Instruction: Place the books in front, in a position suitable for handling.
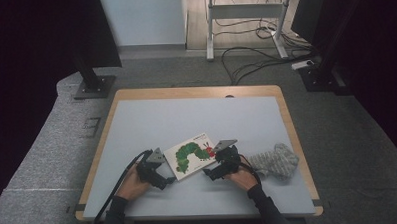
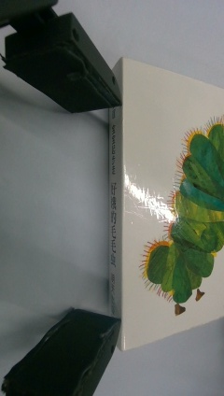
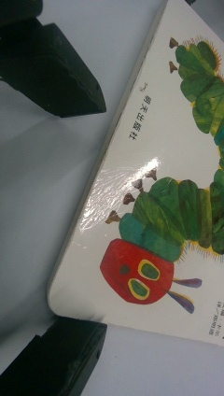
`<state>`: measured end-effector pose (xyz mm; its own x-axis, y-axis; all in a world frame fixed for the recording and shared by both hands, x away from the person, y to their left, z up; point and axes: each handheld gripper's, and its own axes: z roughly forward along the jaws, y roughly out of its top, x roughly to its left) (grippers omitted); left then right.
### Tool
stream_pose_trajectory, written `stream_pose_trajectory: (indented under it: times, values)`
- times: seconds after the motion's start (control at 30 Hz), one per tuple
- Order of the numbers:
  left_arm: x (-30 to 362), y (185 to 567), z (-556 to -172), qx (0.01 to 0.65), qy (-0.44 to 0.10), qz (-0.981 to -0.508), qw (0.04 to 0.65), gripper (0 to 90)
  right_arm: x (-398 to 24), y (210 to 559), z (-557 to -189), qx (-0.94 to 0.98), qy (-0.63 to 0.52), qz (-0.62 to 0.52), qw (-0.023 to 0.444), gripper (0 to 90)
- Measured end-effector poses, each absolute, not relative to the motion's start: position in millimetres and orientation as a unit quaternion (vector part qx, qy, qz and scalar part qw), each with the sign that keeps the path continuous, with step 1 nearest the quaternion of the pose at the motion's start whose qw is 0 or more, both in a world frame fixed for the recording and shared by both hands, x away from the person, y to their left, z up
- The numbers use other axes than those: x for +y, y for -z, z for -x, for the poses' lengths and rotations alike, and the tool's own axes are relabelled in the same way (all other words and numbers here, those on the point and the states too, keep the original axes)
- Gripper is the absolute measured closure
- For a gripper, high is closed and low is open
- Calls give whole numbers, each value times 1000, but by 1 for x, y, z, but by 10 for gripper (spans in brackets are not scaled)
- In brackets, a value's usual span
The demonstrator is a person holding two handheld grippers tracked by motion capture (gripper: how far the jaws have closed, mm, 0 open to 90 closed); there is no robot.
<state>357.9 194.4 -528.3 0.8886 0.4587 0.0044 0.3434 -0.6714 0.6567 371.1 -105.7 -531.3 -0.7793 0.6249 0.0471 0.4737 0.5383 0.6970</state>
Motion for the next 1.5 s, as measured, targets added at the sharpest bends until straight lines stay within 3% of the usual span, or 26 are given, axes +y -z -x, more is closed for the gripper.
stream_pose_trajectory:
  times: [0.3,0.4,0.53,1.0,1.23,1.5]
  values:
    - [208,519,-374,262,-74,-880,389,0,-107,532,-368,870,-364,-315,108,3]
    - [206,524,-383,265,-73,-887,370,0,-107,532,-369,870,-363,-315,106,0]
    - [204,525,-389,263,-49,-881,390,0,-107,532,-369,871,-365,-312,105,0]
    - [186,521,-366,260,-48,-891,370,0,-110,532,-356,868,-366,-319,105,0]
    - [191,514,-349,263,-90,-896,346,0,-114,531,-349,870,-366,-314,106,6]
    - [200,522,-335,277,-103,-893,339,0,-128,515,-337,868,-371,-308,118,29]
